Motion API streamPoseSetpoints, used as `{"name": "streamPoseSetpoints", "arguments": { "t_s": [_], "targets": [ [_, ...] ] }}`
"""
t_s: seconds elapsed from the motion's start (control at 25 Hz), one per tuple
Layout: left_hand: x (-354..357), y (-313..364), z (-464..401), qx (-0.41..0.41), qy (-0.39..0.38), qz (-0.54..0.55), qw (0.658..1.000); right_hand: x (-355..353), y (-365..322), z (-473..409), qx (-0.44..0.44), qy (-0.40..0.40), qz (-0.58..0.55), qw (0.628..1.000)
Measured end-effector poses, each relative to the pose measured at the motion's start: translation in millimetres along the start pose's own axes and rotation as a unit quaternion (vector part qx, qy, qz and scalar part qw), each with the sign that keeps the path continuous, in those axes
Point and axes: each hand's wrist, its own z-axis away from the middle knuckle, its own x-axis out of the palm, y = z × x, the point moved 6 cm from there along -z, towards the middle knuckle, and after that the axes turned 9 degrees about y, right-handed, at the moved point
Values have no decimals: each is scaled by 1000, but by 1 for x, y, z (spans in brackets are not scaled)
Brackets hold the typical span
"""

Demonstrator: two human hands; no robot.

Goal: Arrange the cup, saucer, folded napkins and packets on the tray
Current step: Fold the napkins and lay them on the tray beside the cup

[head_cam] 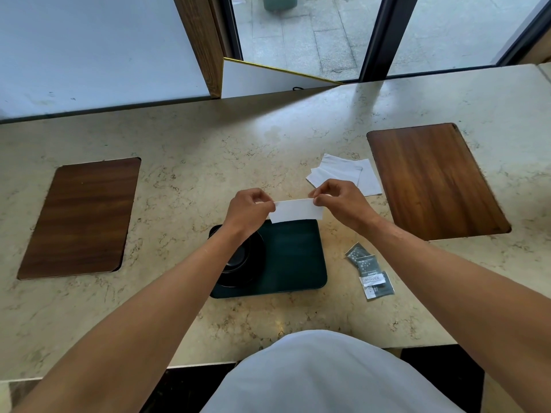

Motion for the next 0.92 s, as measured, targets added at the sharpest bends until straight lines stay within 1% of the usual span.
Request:
{"name": "streamPoseSetpoints", "arguments": {
  "t_s": [0.08,0.16,0.24,0.48,0.56,0.64,0.72,0.8,0.88,0.92],
  "targets": [
    [1,0,1,-45,-22,89,995,3,1,0,35,-12,-62,997],
    [3,-1,3,-90,-47,171,980,7,3,1,69,-25,-118,990],
    [3,-5,3,-118,-53,189,973,11,8,2,101,-36,-147,983],
    [13,-20,3,-194,-60,180,962,24,33,0,185,-24,-164,969],
    [18,-28,2,-211,-59,159,963,29,43,1,218,-34,-179,959],
    [24,-33,1,-224,-64,149,961,32,53,2,237,-48,-164,956],
    [26,-35,-2,-209,-66,119,969,34,60,2,246,-54,-134,958],
    [27,-35,-7,-183,-68,86,977,35,65,0,251,-43,-107,961],
    [29,-34,-12,-147,-73,46,985,35,69,-2,248,-31,-77,965],
    [30,-34,-15,-123,-74,10,990,36,70,-3,244,-29,-58,968]
  ]
}}
